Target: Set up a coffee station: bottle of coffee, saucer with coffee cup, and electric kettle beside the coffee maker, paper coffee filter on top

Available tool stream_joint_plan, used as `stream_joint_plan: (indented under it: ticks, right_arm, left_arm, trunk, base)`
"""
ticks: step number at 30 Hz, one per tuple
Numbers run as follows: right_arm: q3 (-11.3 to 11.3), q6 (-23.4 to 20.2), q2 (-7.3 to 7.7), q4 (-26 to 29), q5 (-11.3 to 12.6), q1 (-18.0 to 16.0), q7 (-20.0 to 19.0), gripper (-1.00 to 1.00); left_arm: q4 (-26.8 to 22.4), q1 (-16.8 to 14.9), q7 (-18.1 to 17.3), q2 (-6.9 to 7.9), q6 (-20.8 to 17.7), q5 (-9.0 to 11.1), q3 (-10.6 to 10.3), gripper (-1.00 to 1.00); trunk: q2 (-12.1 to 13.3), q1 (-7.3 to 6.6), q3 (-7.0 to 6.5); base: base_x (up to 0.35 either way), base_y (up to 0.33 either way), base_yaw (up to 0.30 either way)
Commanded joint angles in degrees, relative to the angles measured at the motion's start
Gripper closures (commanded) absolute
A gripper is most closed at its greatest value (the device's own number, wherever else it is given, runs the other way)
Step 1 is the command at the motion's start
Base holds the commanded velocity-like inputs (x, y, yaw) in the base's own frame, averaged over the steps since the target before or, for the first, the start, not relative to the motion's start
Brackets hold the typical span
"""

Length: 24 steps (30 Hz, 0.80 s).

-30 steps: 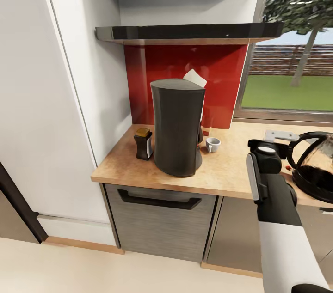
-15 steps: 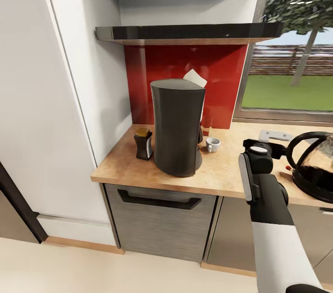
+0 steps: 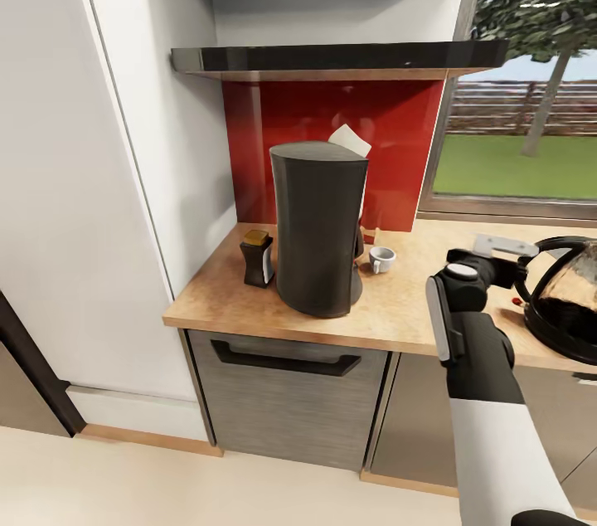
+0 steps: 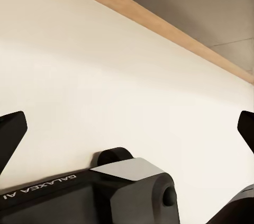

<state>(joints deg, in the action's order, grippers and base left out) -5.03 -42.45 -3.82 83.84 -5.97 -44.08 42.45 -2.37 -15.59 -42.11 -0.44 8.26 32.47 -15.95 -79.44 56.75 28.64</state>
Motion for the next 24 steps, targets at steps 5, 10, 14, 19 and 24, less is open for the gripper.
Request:
stream_joint_plan:
  ticks: [5,10,14,19,24]
  right_arm:
    - [0.0,1.9,-0.05,-2.8,0.2,0.0,1.2,-1.0]
    - [0.0,4.8,-0.05,-3.8,2.5,0.0,4.4,-1.0]
    - [0.0,6.2,-0.05,-4.1,2.8,0.0,5.6,-1.0]
    - [0.1,6.6,-0.05,-4.5,2.9,0.0,5.8,-1.0]
    - [-0.1,6.7,-0.05,-4.7,3.0,0.1,5.9,-1.0]
  left_arm:
    - [0.1,0.0,-0.1,0.0,0.4,0.3,-0.5,-1.0]
    - [0.1,0.0,-0.1,0.0,0.4,0.3,-0.5,-1.0]
    - [0.1,0.0,-0.1,0.0,0.4,0.3,-0.5,-1.0]
    - [0.1,0.0,-0.1,0.0,0.4,0.3,-0.5,-1.0]
    - [0.1,0.0,-0.1,0.0,0.4,0.3,-0.5,-1.0]
  trunk:
    - [0.0,0.0,0.06]
    - [0.0,0.0,0.06]
    - [0.0,0.0,0.06]
    - [0.0,0.0,0.06]
    - [0.0,0.0,0.06]
  base:
    - [0.0,0.0,0.0]
    - [0.0,0.0,0.0]
    - [0.0,0.0,0.0]
    - [0.037,0.0,0.0]
    - [0.054,0.0,0.0]
